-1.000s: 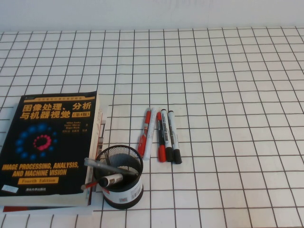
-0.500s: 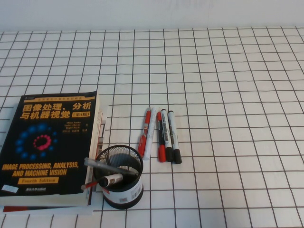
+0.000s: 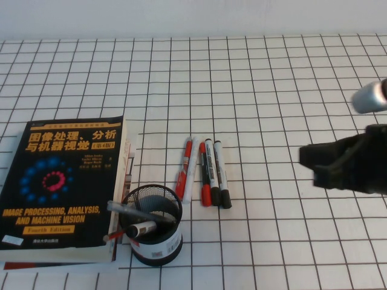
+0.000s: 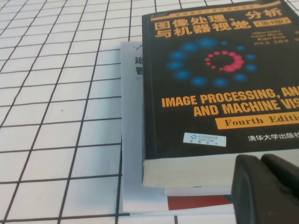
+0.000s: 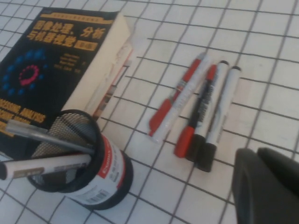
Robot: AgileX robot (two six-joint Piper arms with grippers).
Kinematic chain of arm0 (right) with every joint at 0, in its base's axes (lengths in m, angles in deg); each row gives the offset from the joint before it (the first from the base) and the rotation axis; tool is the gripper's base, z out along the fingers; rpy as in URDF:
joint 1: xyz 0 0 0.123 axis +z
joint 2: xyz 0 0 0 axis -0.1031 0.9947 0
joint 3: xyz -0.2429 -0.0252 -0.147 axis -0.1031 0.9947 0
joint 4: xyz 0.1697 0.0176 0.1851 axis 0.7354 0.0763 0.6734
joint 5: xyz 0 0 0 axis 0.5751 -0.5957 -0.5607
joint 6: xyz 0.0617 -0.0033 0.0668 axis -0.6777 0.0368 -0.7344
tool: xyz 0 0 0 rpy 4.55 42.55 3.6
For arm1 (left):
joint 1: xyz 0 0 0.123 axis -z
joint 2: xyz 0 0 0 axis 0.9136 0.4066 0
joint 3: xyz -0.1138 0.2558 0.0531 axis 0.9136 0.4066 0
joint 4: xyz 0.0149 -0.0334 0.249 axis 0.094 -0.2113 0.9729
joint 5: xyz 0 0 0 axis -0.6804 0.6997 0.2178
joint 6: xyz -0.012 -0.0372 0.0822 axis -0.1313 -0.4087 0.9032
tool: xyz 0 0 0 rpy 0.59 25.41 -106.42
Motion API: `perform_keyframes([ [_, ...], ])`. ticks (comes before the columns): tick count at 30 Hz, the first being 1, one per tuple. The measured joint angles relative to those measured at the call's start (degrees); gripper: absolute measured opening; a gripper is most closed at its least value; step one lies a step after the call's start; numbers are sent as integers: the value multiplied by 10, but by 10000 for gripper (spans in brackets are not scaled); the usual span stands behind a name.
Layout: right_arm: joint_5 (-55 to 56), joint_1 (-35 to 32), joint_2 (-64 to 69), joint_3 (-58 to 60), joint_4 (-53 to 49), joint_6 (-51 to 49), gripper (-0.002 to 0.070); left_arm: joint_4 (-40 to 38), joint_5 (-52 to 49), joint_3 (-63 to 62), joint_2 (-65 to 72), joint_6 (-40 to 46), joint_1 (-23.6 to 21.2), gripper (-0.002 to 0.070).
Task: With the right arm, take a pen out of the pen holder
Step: 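Take a marker out of the pen holder and lay it on the table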
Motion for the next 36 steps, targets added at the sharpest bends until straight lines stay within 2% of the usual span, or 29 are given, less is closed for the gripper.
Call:
perform_keyframes([
  [8, 181, 227, 65, -6, 4, 4, -16, 0, 0, 0, 0, 0, 0, -4],
  [14, 291, 340, 102, -1, -5, 7, -9, 0, 0, 0, 0, 0, 0, -4],
  [17, 366, 390, 112, 24, -38, 7, 23, 0, 0, 0, 0, 0, 0, -4],
  [21, 502, 447, 128, 71, -91, -9, 104, 0, 0, 0, 0, 0, 0, -4],
  [26, 642, 483, 161, 121, -165, -83, 265, 0, 0, 0, 0, 0, 0, -4],
  [30, 676, 484, 194, 128, -222, -139, 376, 0, 0, 0, 0, 0, 0, -4],
  [36, 742, 485, 251, 128, -274, -164, 411, 0, 0, 0, 0, 0, 0, -4],
])
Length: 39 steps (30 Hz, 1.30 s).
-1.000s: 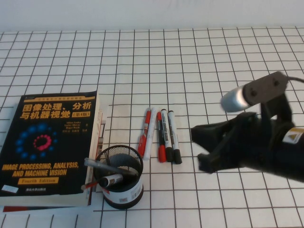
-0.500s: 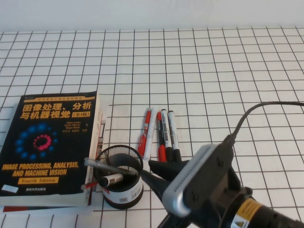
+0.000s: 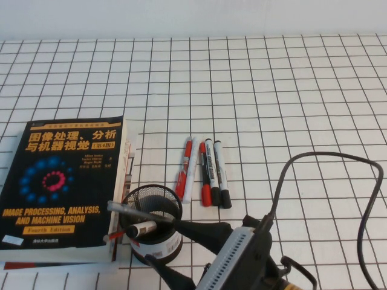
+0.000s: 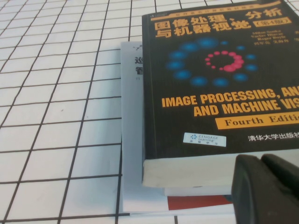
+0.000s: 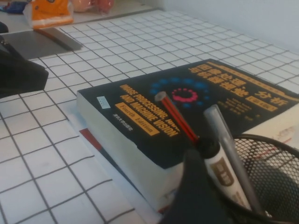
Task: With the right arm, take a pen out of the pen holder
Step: 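Take a marker out of the pen holder and lay it on the table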
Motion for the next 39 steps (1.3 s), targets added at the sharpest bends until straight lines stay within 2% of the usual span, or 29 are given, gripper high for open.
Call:
perform_keyframes([
  [6, 54, 0, 49, -2, -32, -4, 411, 0, 0, 0, 0, 0, 0, -4],
  [14, 25, 1, 88, -64, -35, -6, 390, 0, 0, 0, 0, 0, 0, -4],
  [29, 13, -1, 137, -105, 66, 35, 385, 0, 0, 0, 0, 0, 0, -4],
  [39, -14, -19, 160, -131, 68, 37, 374, 0, 0, 0, 0, 0, 0, -4],
])
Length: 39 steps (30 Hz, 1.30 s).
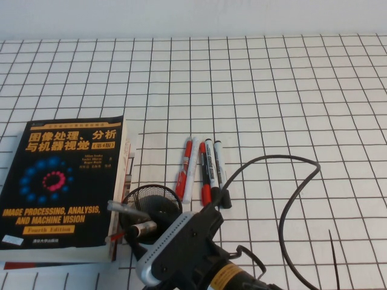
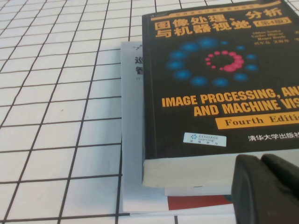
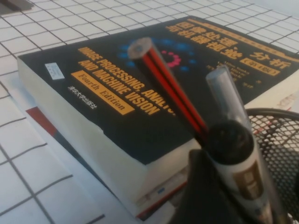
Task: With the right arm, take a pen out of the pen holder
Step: 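Take a marker out of the pen holder and lay it on the table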
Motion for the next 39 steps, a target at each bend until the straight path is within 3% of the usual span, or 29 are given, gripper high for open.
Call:
perform_keyframes([
  [16, 9, -1, 1, -4, -20, 0, 146, 0, 0, 0, 0, 0, 0, -4],
  [28, 0, -1, -1, -4, -23, 3, 139, 0, 0, 0, 0, 0, 0, -4],
  [39, -94, -1, -121, -4, 80, 92, 139, 0, 0, 0, 0, 0, 0, -4],
])
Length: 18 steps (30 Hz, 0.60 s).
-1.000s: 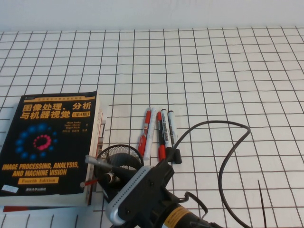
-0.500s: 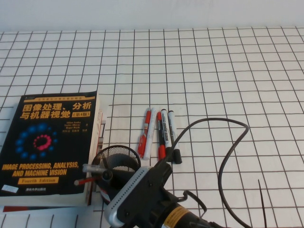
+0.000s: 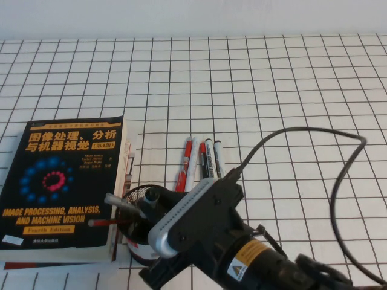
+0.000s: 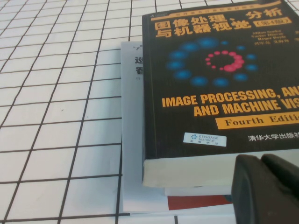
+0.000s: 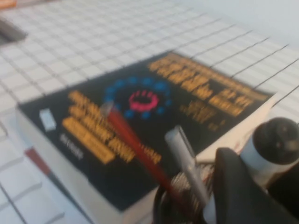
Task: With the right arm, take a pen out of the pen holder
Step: 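Take a marker out of the pen holder and lay it on the table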
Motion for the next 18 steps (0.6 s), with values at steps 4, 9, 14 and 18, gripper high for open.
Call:
perform_keyframes([
  [4, -21, 0, -57, 0, 23, 32, 139, 0, 0, 0, 0, 0, 0, -4],
  [9, -41, 0, -129, 0, 49, 78, 139, 0, 0, 0, 0, 0, 0, -4],
  [14, -122, -34, -183, -12, 102, 130, 139, 0, 0, 0, 0, 0, 0, -4],
  [18, -254, -98, -204, -49, 102, 122, 139, 0, 0, 0, 0, 0, 0, -4],
])
